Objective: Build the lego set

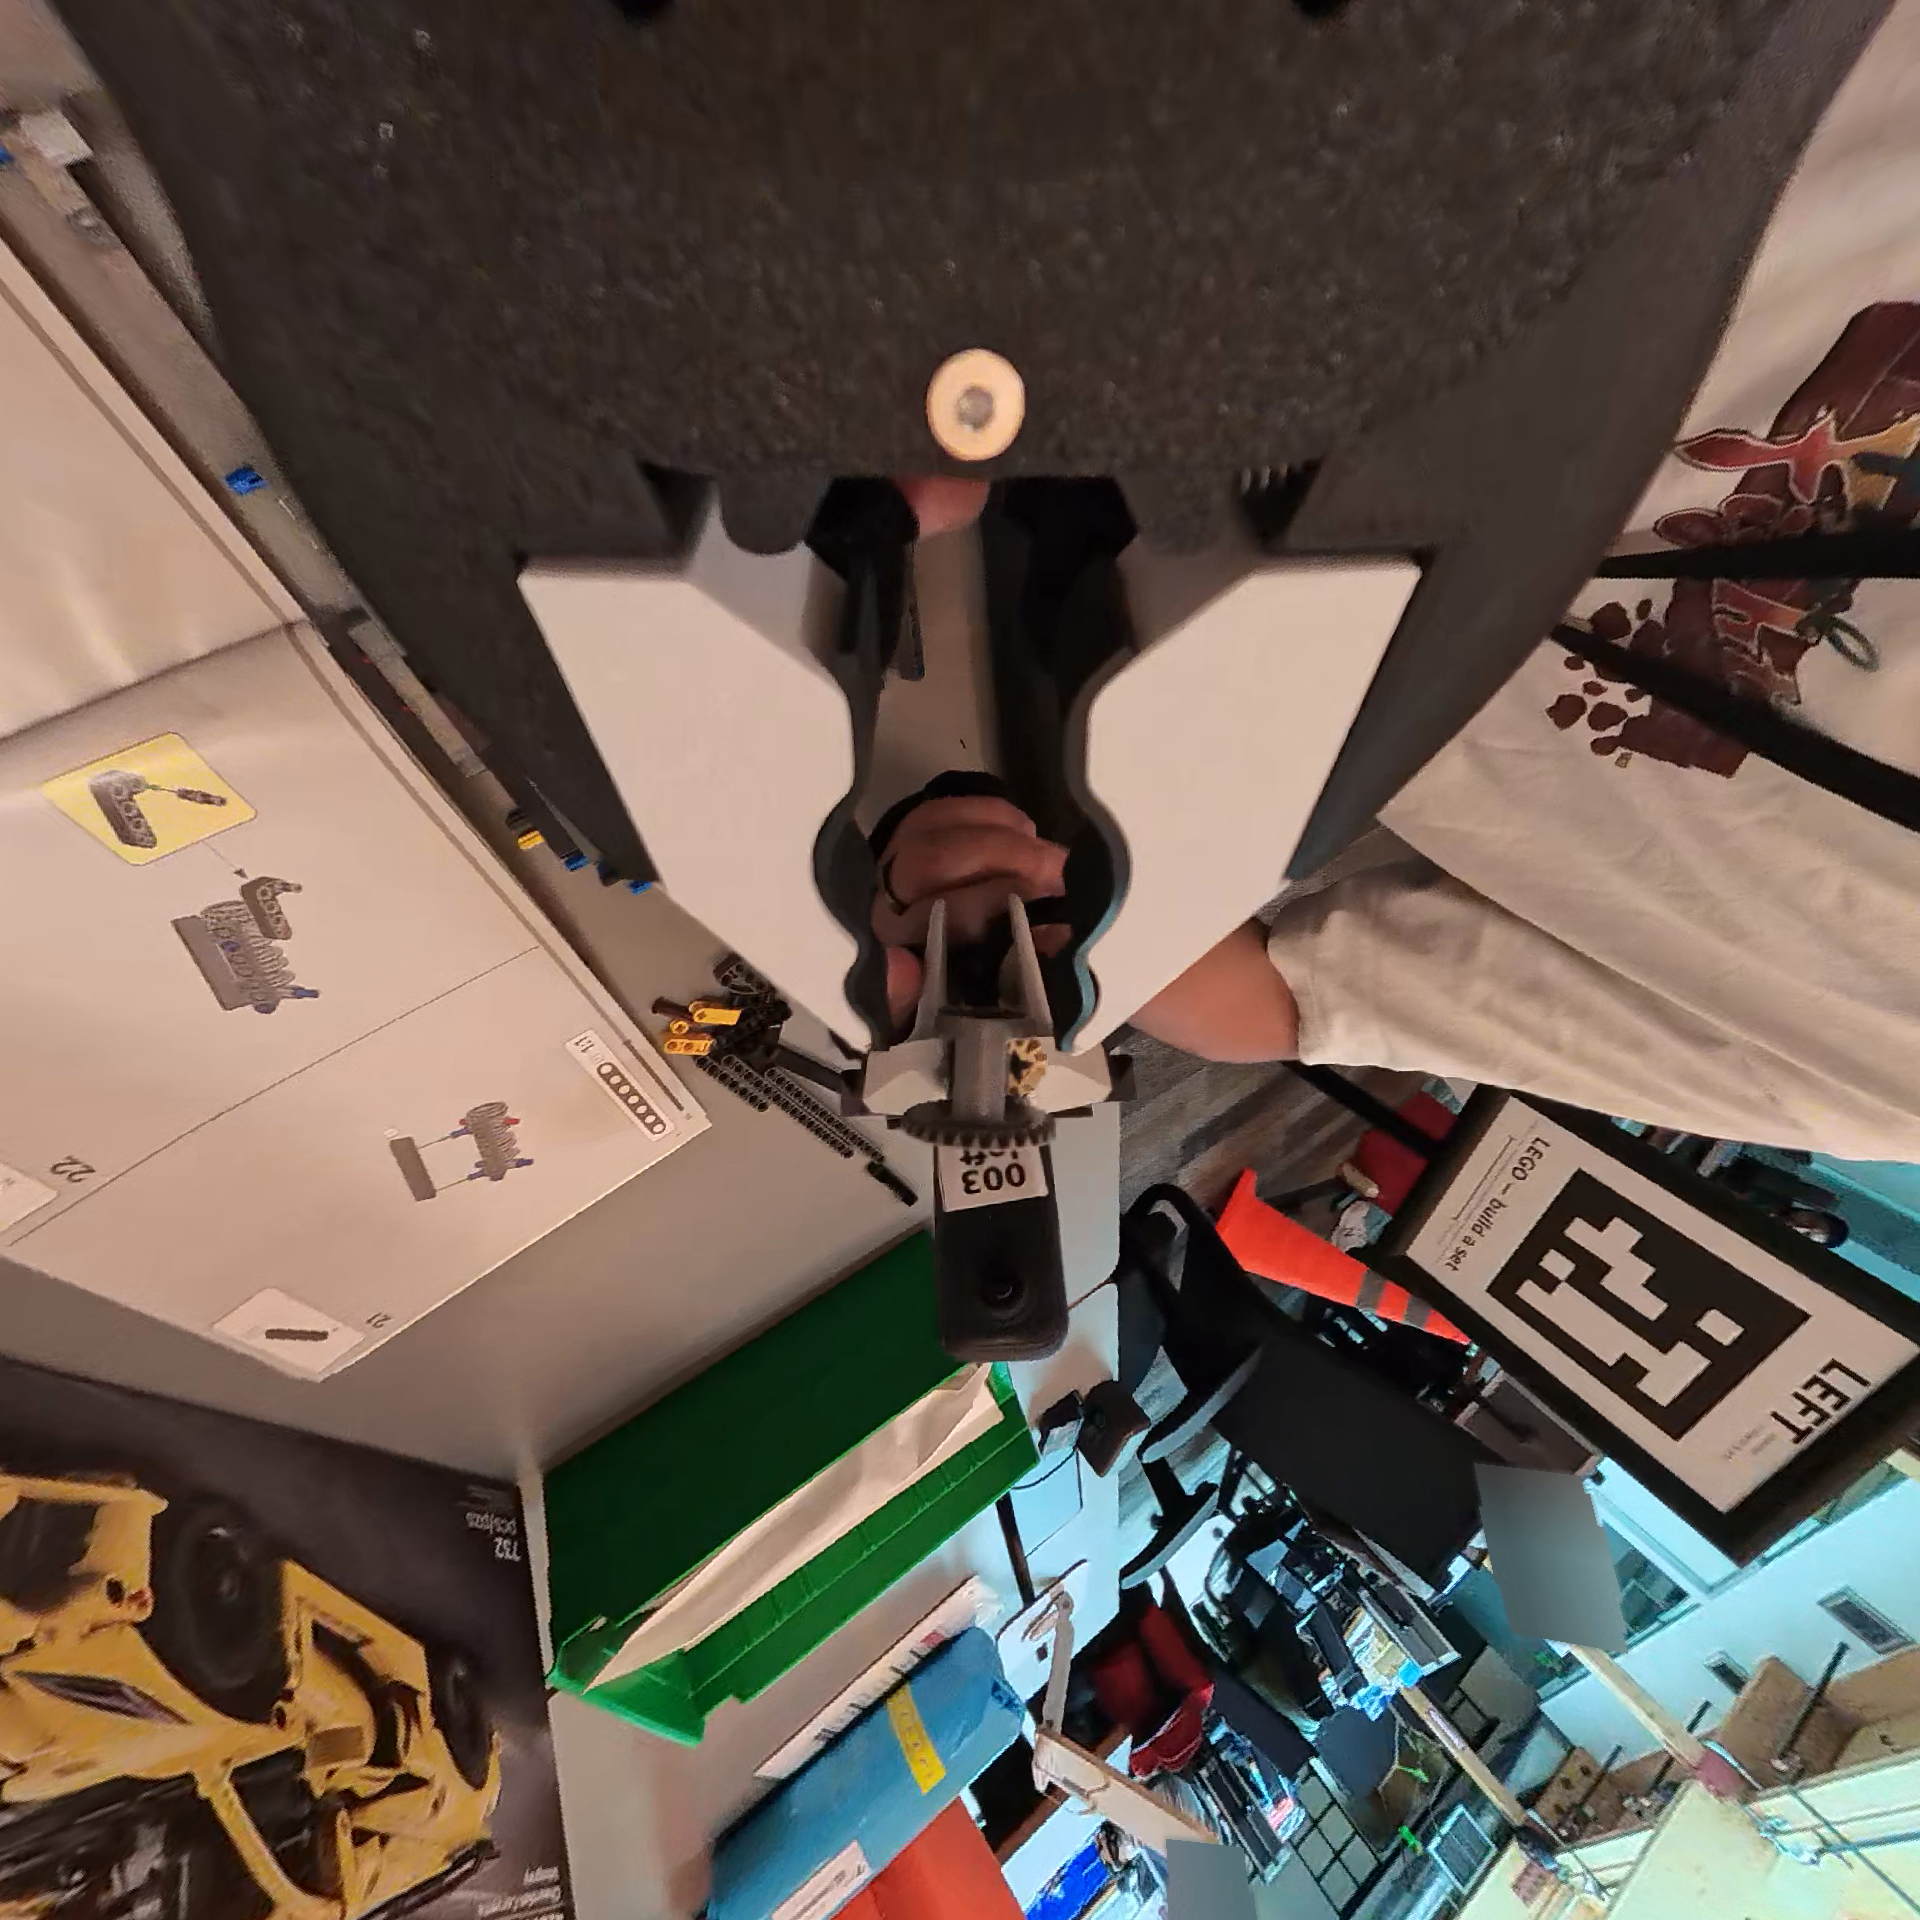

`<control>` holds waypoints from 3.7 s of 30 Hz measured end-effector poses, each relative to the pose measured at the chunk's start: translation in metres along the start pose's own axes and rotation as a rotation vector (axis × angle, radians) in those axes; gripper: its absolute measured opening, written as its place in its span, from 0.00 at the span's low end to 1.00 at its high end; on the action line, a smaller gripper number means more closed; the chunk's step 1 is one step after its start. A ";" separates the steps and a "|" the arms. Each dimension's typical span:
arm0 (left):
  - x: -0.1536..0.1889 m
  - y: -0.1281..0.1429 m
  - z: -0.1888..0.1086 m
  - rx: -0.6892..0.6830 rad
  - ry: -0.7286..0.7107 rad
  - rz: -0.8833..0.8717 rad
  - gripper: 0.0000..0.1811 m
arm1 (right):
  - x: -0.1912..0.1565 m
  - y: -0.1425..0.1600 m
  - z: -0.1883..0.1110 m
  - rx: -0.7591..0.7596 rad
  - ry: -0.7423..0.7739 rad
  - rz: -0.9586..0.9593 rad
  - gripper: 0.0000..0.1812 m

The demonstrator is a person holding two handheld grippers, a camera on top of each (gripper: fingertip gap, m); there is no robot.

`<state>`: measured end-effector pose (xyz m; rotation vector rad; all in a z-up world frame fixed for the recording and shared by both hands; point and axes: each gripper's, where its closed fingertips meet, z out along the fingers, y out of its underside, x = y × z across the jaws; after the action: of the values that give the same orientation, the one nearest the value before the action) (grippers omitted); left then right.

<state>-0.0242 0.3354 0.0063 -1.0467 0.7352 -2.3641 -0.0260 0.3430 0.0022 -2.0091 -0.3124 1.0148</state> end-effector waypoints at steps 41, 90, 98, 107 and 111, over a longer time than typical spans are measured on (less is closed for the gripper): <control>-0.008 0.022 0.004 -0.140 -0.045 0.072 0.04 | 0.010 0.017 -0.008 -0.101 -0.033 0.085 0.09; 0.030 -0.002 0.002 -0.035 0.171 -0.032 0.04 | -0.032 -0.001 -0.011 -0.235 -0.025 -0.093 0.08; 0.031 -0.001 0.003 -0.036 0.159 -0.007 0.04 | -0.032 -0.004 -0.006 -0.261 -0.004 -0.101 0.05; 0.025 -0.009 0.001 0.001 0.118 0.010 0.04 | -0.028 -0.011 -0.002 -0.394 0.069 -0.124 0.05; 0.024 -0.011 0.000 0.004 0.109 0.022 0.05 | -0.027 -0.012 0.000 -0.444 0.095 -0.130 0.05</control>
<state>-0.0408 0.3298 0.0260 -0.9095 0.7761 -2.4178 -0.0417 0.3361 0.0264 -2.3865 -0.6543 0.8145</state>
